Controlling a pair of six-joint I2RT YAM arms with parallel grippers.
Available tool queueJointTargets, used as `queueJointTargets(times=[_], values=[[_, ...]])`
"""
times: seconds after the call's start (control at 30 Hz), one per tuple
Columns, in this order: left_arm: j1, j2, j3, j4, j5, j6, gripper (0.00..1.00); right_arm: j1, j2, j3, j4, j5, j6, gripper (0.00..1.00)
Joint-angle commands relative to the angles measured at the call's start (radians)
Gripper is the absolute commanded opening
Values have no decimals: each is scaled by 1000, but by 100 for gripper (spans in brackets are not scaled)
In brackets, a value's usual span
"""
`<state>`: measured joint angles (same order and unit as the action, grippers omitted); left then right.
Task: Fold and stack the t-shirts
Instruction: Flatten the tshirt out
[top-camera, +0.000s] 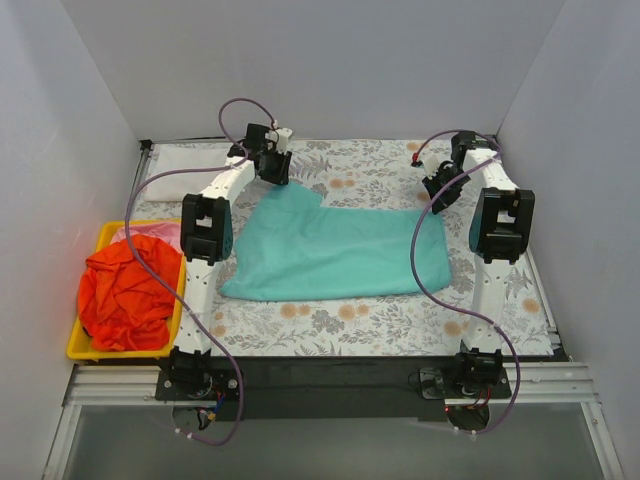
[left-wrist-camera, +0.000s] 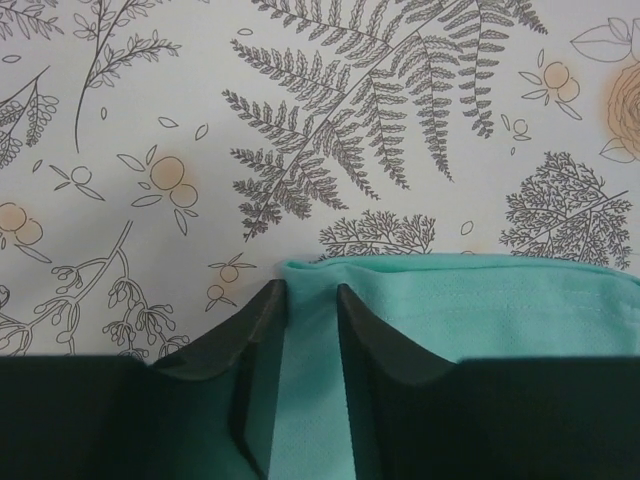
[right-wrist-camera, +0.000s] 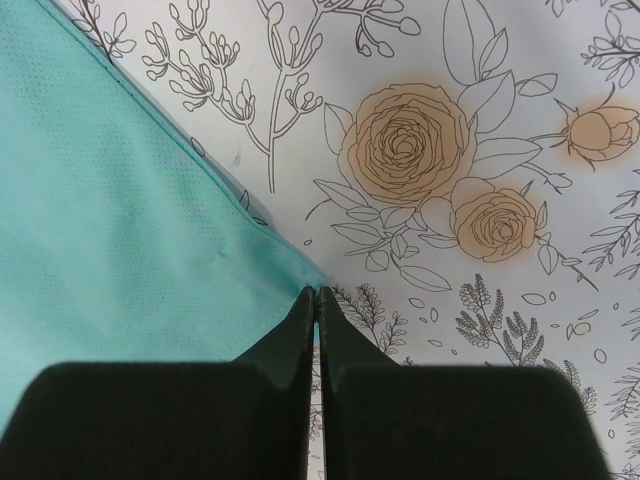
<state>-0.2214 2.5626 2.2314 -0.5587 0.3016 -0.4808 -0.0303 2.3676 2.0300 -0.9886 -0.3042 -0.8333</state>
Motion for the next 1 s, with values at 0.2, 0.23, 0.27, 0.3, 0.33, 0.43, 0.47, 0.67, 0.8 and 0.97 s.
queueJointTargets(times=[0.2, 0.23, 0.27, 0.3, 0.33, 0.43, 0.47, 0.67, 0.8, 0.97], values=[[-19, 18, -26, -55, -70, -4, 0, 4, -42, 24, -1, -47, 40, 1], [-18, -2, -32, -38, -65, -7, 0, 4, -53, 25, -1, -52, 43, 1], [-16, -25, -39, 1, -64, -12, 0, 4, -67, 27, 1, -55, 54, 1], [-15, -83, -50, 23, -55, -25, 0, 3, -97, 39, 4, -59, 60, 1], [-7, -112, -62, 58, -44, -34, 0, -2, -114, 47, 8, -67, 68, 1], [19, -229, -47, 92, 19, -79, 0, -13, -185, 97, 22, -101, 98, 1], [27, -276, -36, 94, 36, -90, 0, -17, -220, 113, 30, -116, 115, 1], [62, -494, -59, 120, 126, -182, 0, -23, -410, 154, 51, -157, 151, 1], [66, -700, -186, 183, 157, -222, 0, -31, -566, 121, 85, -159, 160, 1], [80, -1031, -369, 287, 182, -262, 0, -45, -863, -17, 207, -115, 178, 1]])
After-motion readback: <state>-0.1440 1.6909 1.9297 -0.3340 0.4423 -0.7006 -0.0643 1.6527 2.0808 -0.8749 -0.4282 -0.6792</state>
